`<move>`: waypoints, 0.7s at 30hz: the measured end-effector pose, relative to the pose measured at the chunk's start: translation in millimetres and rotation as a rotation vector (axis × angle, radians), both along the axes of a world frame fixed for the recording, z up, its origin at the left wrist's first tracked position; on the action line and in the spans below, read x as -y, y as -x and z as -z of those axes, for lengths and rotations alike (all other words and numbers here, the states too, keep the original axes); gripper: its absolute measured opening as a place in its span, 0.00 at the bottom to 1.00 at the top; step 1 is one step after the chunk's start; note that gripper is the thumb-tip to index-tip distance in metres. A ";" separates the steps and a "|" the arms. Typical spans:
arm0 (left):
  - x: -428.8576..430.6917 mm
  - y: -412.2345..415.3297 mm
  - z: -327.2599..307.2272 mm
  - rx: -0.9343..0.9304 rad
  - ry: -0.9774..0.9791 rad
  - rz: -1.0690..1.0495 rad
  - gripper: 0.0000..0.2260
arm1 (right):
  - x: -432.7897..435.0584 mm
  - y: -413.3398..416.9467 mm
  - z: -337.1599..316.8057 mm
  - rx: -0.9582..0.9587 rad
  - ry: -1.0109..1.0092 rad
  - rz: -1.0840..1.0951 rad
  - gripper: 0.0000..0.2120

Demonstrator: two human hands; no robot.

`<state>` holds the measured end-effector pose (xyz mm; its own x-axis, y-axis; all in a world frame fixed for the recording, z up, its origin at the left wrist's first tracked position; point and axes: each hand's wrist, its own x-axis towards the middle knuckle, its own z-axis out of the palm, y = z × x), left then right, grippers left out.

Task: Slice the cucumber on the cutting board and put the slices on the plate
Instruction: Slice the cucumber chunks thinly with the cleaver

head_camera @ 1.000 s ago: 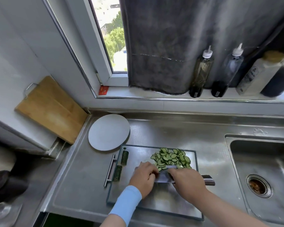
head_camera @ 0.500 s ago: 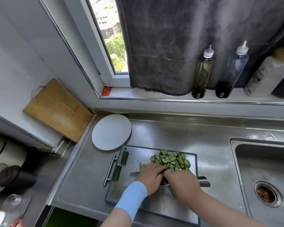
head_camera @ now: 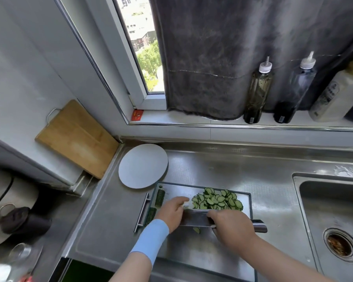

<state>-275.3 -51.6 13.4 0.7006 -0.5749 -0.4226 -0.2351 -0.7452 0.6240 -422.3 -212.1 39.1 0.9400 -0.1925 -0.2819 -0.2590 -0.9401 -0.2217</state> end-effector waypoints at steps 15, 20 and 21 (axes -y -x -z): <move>-56.9 -26.5 23.9 0.187 0.173 -0.190 0.13 | -73.5 13.1 26.8 -0.116 -0.480 0.530 0.12; -50.2 -18.4 31.1 0.103 0.107 -0.080 0.16 | -73.4 15.6 26.7 -0.094 -0.441 0.669 0.12; -48.8 -19.6 33.1 0.114 0.100 -0.068 0.16 | -71.3 15.7 27.4 -0.083 -0.425 0.692 0.12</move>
<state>-255.7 -2.8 -19.7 0.7794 -0.5600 -0.2810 -0.2600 -0.6971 0.6682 -438.0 -140.8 11.7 0.6207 -0.5826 -0.5247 -0.7811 -0.4014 -0.4782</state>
